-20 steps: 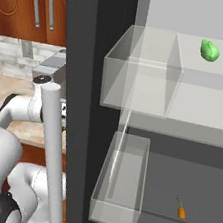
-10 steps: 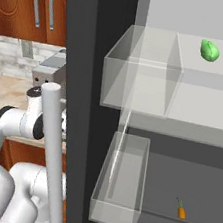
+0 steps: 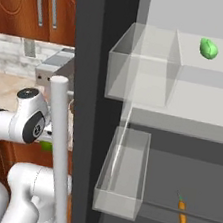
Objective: Place the carrot and lime inside the fridge drawer. Close the drawer after placing the vegetables.
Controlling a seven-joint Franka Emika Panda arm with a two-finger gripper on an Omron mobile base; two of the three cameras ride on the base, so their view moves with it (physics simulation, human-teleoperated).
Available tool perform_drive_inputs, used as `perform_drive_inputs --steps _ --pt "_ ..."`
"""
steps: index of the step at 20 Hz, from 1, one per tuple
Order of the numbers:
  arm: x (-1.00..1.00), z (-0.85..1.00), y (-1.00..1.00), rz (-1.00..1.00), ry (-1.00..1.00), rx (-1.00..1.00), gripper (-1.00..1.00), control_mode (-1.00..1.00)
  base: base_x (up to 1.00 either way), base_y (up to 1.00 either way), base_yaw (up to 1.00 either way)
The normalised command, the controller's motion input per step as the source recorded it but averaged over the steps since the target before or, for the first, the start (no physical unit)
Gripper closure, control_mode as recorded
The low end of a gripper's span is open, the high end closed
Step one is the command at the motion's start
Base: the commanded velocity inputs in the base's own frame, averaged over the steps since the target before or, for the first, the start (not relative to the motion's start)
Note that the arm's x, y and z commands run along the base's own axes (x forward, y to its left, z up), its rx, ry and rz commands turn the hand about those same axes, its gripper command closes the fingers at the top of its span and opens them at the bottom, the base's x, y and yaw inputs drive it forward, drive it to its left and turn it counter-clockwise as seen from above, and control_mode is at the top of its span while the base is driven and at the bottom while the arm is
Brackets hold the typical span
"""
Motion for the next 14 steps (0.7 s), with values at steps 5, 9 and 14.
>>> perform_drive_inputs --steps 5,9,14 --pt "0.00 0.00 0.00 0.00 0.00 0.00 1.00 1.00 -1.00 0.00 0.00" --pt "0.00 0.00 0.00 0.00 0.00 0.00 1.00 1.00 -1.00 0.00 0.00" --pt "0.00 0.00 0.00 0.00 0.00 0.00 1.00 1.00 -0.98 -0.50 0.00"
